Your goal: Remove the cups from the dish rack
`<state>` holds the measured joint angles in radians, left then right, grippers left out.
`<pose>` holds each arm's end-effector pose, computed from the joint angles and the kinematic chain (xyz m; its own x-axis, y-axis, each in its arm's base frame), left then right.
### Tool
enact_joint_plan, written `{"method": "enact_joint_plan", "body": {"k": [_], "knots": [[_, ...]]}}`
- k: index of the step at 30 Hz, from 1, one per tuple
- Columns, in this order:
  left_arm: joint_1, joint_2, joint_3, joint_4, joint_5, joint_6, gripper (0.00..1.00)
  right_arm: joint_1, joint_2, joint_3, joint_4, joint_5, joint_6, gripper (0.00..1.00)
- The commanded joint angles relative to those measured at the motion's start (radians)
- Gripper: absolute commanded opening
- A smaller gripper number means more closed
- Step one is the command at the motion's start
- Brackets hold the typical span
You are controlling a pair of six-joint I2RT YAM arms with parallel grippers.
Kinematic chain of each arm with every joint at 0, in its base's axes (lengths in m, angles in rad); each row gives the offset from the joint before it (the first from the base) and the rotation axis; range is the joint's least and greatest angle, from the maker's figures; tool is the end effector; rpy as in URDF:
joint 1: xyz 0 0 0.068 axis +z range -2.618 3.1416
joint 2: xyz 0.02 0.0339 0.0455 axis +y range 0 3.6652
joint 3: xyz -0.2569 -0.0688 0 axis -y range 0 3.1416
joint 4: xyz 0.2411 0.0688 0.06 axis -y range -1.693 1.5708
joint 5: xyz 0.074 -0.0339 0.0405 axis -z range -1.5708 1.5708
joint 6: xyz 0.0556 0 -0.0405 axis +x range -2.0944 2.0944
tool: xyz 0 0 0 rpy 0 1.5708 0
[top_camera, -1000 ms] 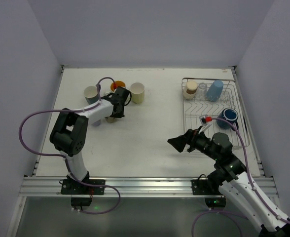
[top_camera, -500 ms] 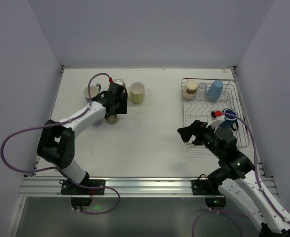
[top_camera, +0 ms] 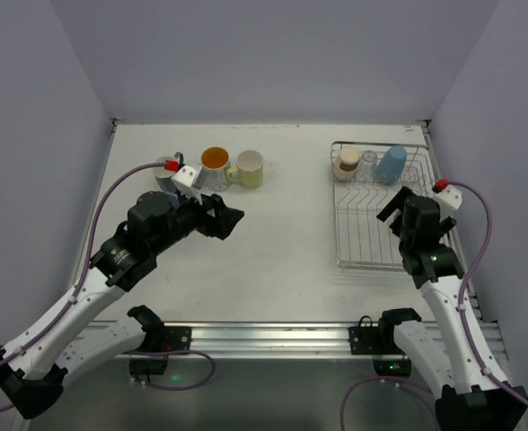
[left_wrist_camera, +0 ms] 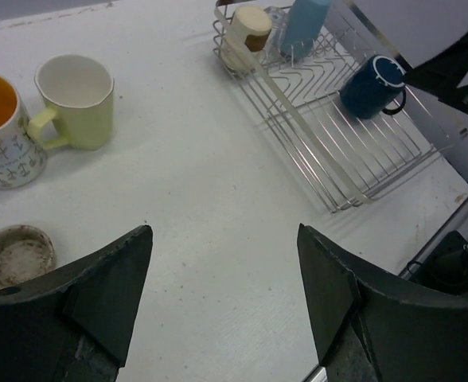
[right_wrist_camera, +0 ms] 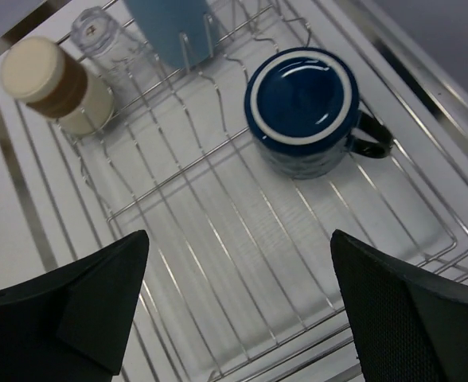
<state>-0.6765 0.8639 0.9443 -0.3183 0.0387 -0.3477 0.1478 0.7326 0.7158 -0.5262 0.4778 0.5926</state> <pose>0.1660 -0.1360 0.3575 -0.3959 -0.1188 -0.9106 0.5531 0.7607 -0.3397 0.1786 0.0007 0.2775 -0.2795 0.4598 -0.8429 0.5000 0.8192 0.2811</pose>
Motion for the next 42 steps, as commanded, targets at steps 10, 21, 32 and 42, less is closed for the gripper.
{"method": "enact_joint_plan", "body": {"k": [10, 21, 32, 42], "knots": [[0.002, -0.226, -0.251, -0.015, 0.173, 0.073, 0.86, -0.322, 0.287, 0.125, 0.146, -0.198, -0.223, 0.99], [-0.158, -0.298, -0.248, -0.044, 0.067, 0.092, 0.89, -0.421, 0.490, 0.134, 0.288, -0.386, -0.387, 0.99], [-0.206, -0.313, -0.248, -0.053, 0.043, 0.093, 0.90, -0.421, 0.603, 0.177, 0.288, -0.361, -0.404, 0.99], [-0.207, -0.290, -0.243, -0.054, 0.027, 0.093, 0.90, -0.415, 0.660, 0.246, 0.221, -0.344, -0.392, 0.91]]}}
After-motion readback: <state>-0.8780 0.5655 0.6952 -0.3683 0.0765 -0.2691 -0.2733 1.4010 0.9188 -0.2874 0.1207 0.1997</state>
